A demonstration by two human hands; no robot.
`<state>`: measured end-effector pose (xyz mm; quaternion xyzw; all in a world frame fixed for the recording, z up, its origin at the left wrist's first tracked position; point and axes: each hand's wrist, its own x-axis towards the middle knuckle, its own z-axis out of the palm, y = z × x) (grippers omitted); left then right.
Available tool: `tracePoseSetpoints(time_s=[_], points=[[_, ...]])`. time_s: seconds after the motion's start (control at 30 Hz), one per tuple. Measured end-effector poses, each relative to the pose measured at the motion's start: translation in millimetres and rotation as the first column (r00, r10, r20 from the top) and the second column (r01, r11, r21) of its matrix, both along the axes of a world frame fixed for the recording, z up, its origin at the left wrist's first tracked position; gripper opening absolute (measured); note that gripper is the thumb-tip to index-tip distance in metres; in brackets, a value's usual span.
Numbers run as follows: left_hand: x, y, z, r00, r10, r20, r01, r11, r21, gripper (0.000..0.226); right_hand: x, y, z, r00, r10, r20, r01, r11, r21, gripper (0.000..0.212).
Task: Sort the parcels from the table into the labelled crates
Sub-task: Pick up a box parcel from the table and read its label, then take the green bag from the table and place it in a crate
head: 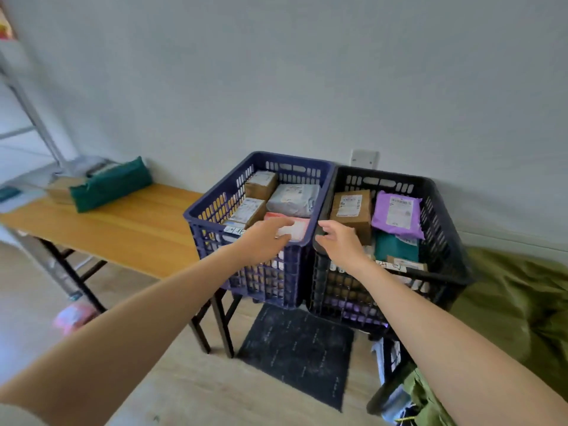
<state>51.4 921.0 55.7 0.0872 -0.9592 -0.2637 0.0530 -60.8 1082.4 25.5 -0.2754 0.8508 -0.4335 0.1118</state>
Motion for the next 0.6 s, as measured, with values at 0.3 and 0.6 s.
tracePoseSetpoints(time_s=[0.3, 0.6], points=[[99.7, -103.0, -2.4, 0.957, 0.291, -0.009, -0.29, 0.956, 0.032, 0.042, 73.3, -133.3, 0.9, 0.979, 0.203, 0.025, -0.202, 0.978, -0.045, 0.039], [175.5, -266.1, -9.8, 0.894, 0.447, 0.02, -0.447, 0.893, 0.042, 0.041, 132.5, -310.1, -4.0, 0.95, 0.309, 0.045, -0.308, 0.951, -0.026, 0.04]])
